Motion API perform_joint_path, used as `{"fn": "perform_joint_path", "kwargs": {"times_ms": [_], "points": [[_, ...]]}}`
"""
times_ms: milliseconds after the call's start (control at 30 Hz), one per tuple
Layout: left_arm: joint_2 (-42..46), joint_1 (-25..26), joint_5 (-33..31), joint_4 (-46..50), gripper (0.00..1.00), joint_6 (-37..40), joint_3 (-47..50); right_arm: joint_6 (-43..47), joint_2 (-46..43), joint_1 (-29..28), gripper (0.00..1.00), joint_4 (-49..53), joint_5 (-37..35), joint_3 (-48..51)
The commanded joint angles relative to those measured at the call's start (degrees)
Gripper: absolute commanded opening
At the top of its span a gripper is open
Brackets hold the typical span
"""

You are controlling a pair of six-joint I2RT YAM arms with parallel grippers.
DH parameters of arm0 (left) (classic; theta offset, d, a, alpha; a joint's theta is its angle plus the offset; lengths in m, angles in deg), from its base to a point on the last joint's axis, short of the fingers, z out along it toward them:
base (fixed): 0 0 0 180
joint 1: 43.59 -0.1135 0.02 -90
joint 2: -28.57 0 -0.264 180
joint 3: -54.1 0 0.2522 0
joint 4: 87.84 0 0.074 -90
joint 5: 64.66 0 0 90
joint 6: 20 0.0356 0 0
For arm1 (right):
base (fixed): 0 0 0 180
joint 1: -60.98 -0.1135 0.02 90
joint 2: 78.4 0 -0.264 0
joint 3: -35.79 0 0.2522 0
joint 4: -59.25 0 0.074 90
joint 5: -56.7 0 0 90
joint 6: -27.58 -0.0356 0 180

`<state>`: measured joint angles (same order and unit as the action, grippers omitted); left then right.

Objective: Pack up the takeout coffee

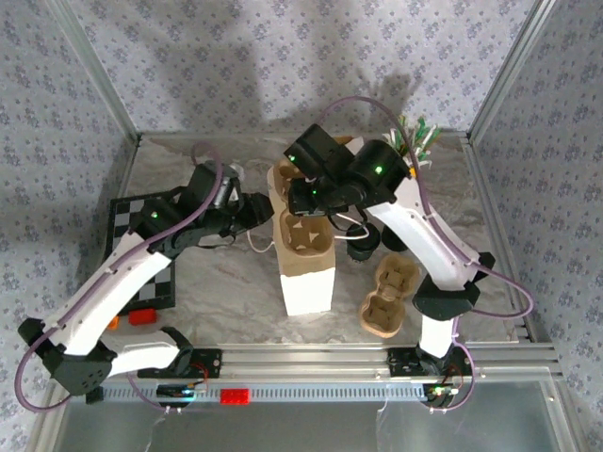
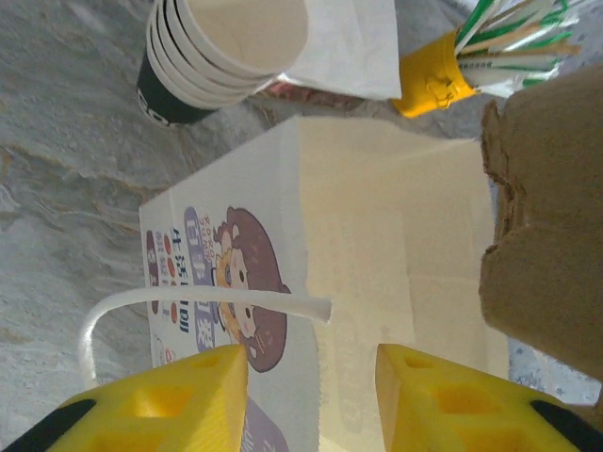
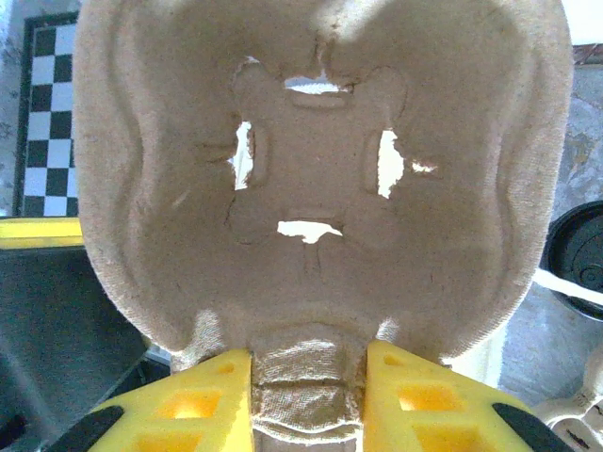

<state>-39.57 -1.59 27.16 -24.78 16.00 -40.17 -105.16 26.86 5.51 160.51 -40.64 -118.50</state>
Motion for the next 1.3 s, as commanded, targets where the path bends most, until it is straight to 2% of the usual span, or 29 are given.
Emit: {"fn": "perform_joint_path", "kwargs": {"times_ms": [0,367,633,967,1267], "points": [[-0.9,-0.2,4.2,-3.2,0.36,1.1,0.6,-2.0,2.2,-0.9,0.28,2.5,-2.1,-1.5],[-1.4,-0.5,1.9,-3.6,0.16,1.7,2.9,-3.6,4.3,-3.3,0.28,7.1,-8.2,-1.2],[-0.4,-0.5,0.7,-4.2,0.07,1.4,4.6,-5.8,3.1,-3.7,0.28,6.8,-6.7,4.1],[0.6,-0.4,-0.7,-5.1,0.03,0.6,5.6,-7.8,2.8,-4.1,0.28,4.8,-5.9,8.6],[0.4,-0.4,2.0,-5.4,0.00,0.9,5.4,-6.3,4.1,-1.6,0.28,2.1,-4.1,10.5]]}}
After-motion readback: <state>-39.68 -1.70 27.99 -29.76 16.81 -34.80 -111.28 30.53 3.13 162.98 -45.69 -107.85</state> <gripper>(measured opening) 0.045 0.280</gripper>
